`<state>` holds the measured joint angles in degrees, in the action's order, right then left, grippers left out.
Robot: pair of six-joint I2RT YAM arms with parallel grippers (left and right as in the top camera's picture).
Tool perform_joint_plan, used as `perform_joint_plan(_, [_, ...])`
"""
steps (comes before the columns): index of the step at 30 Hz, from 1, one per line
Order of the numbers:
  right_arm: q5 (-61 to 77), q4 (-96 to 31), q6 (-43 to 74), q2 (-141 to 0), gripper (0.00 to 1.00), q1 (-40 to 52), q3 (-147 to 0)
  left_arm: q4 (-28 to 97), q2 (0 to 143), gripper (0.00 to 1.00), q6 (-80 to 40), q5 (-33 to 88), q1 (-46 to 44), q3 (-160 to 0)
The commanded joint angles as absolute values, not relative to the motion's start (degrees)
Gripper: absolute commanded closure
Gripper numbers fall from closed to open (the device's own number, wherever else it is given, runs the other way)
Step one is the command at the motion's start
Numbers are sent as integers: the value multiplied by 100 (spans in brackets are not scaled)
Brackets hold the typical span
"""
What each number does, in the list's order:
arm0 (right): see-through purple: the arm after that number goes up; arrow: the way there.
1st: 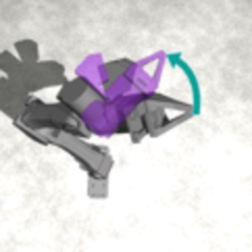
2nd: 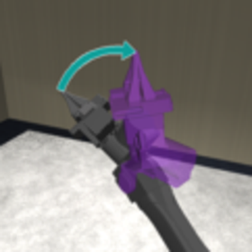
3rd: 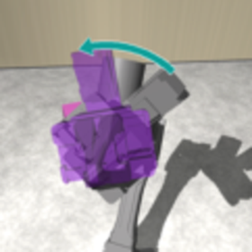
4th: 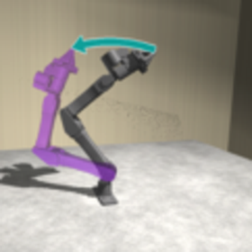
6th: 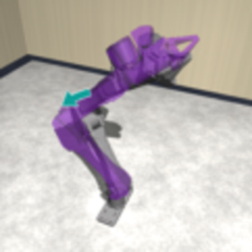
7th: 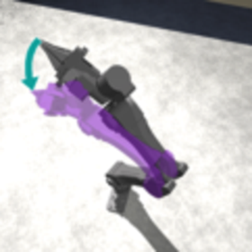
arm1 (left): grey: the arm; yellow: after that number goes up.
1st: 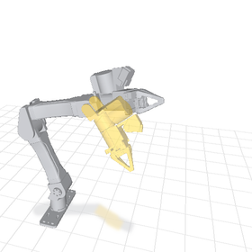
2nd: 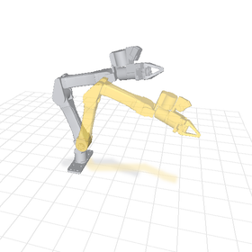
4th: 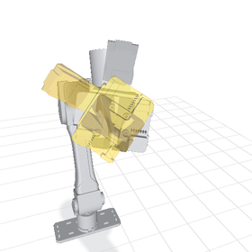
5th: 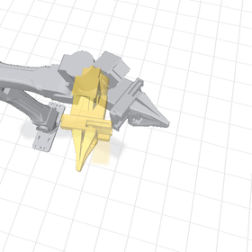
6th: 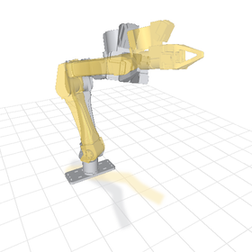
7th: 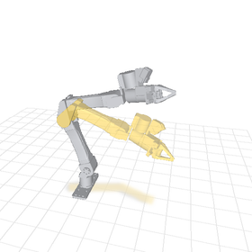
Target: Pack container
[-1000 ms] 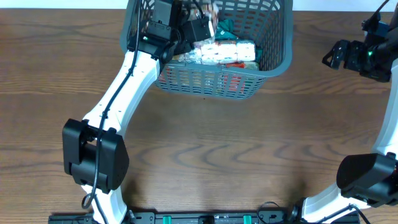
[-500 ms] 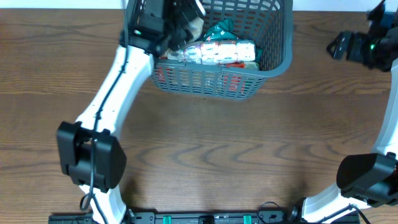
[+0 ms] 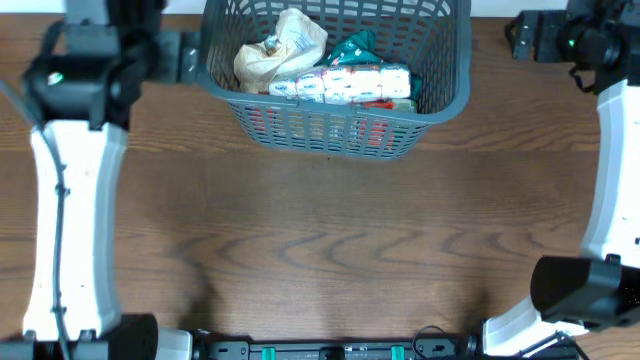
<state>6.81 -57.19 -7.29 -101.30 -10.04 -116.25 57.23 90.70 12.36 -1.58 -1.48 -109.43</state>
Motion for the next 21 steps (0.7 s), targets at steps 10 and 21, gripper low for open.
perform_joint_plan(10, [-97,-7192,115,-8440,1,-1074,-11485,6235,7723,1,753,-154,-110,-9480])
perform_joint_plan(21, [30,-5546,110,-6560,1,-980,-7813,5395,5728,1,703,-156,-110,-7175])
